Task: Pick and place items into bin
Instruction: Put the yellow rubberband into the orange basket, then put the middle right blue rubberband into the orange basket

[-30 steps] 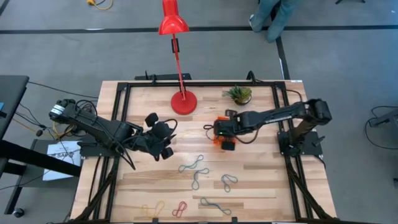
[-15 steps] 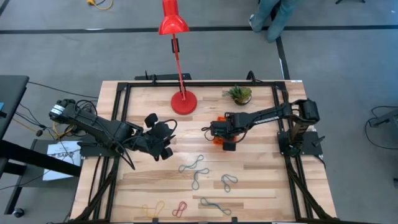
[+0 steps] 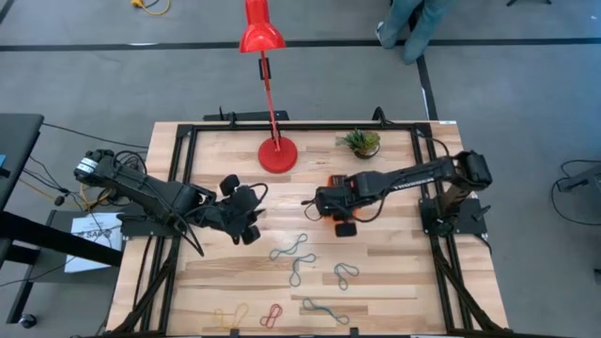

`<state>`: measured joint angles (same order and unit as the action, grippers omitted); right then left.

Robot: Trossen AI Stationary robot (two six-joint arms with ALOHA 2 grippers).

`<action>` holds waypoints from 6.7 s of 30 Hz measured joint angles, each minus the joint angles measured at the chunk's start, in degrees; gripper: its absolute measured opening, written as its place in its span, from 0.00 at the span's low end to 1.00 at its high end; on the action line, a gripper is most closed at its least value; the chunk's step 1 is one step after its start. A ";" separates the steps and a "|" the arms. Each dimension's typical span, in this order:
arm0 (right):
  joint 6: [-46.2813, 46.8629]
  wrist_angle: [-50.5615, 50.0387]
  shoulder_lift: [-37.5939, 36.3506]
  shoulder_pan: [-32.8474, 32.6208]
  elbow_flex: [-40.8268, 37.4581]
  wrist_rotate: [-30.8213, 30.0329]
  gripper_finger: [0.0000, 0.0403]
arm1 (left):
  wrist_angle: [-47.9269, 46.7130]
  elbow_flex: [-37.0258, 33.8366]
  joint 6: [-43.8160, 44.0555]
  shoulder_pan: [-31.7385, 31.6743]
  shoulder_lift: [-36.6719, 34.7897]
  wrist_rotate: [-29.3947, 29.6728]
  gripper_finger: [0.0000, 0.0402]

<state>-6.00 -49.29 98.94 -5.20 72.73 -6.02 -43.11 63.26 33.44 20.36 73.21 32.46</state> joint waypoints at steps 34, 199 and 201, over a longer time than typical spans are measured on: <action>6.21 17.03 -0.97 -15.07 -0.13 4.20 0.23 | 20.35 -4.17 34.65 28.78 29.22 -25.03 0.26; 34.49 5.54 7.18 -30.17 0.11 -7.56 0.25 | 13.09 -2.43 15.66 18.54 17.94 18.90 0.27; 34.53 6.93 9.79 -29.41 0.11 -7.35 0.25 | 13.09 -2.43 16.82 18.54 17.94 18.96 0.27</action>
<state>28.53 -42.36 108.73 -34.61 72.84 -13.37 -30.02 60.84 50.26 38.89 91.15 51.42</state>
